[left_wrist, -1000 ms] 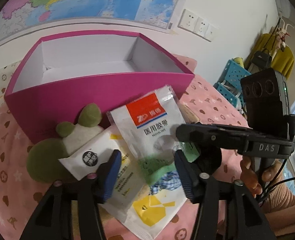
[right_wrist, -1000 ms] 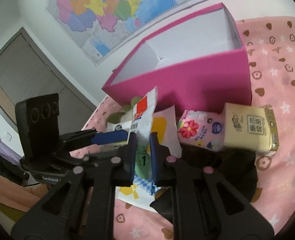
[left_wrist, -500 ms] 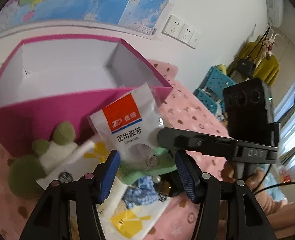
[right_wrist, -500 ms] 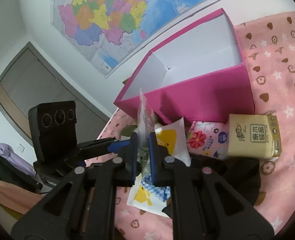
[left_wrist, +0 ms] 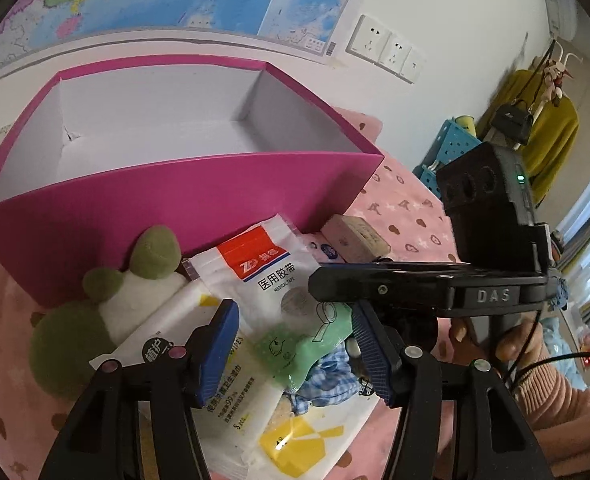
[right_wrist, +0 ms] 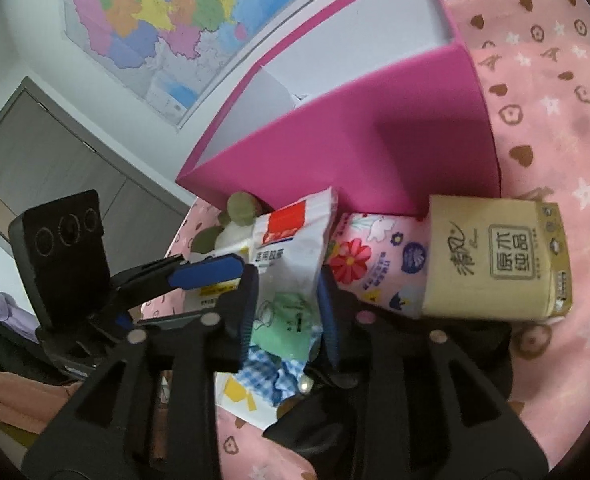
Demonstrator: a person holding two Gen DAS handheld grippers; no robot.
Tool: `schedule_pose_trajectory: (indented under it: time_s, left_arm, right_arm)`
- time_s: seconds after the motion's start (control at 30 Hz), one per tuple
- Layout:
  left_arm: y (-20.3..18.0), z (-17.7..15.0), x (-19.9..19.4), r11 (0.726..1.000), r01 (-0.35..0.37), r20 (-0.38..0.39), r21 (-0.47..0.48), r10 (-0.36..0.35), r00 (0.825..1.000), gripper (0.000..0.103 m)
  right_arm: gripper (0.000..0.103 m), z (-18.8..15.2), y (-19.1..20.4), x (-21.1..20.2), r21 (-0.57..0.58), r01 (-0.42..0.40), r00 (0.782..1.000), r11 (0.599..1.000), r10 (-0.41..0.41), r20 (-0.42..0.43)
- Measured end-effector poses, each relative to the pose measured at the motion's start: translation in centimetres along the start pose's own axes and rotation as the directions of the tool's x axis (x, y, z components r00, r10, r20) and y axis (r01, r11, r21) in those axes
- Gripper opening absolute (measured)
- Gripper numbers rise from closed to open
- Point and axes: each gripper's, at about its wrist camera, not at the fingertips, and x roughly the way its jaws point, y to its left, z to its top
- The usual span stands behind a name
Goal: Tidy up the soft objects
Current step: 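Lift the medical tape bag into the magenta box and release it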
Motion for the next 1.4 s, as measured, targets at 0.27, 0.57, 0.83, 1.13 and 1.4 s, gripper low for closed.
schedule_pose_trajectory:
  time_s: [0.27, 0.57, 0.83, 1.13, 1.4]
  left_arm:
    - [0.5, 0.3, -0.5, 1.0, -0.003, 0.005, -0.019, 0.003, 1.0, 0.061]
    - [-0.7, 1.5, 2.0, 0.997, 0.079, -0.057, 0.007, -0.078, 0.995, 0.069]
    - [-1.0, 1.4, 2.1, 0.996, 0.087, -0.054, 0.01, -0.086, 0.995, 0.069]
    - [-1.3, 1.0, 2.0, 0.998, 0.048, -0.047, 0.037, -0.046, 0.998, 0.068]
    - [-1.6, 1.6, 1.3, 0.993, 0.115, -0.019, 0.04, -0.115, 0.993, 0.071]
  right_arm:
    - [0.011, -0.5, -0.9, -2.4, 0.015, -0.074, 0.993, 0.997, 0.072, 0.094]
    - [0.007, -1.0, -1.5, -3.9, 0.034, -0.135, 0.983, 0.99, 0.129, 0.128]
    - [0.023, -0.3, -0.6, -2.1, 0.002, -0.012, 0.999, 1.0, 0.012, 0.049]
    - [0.017, -0.3, -1.6, -1.8, 0.042, -0.078, 0.994, 0.996, 0.074, 0.074]
    - [0.014, 0.2, 0.0, -4.4, 0.003, -0.158, 0.978, 0.987, 0.156, 0.135]
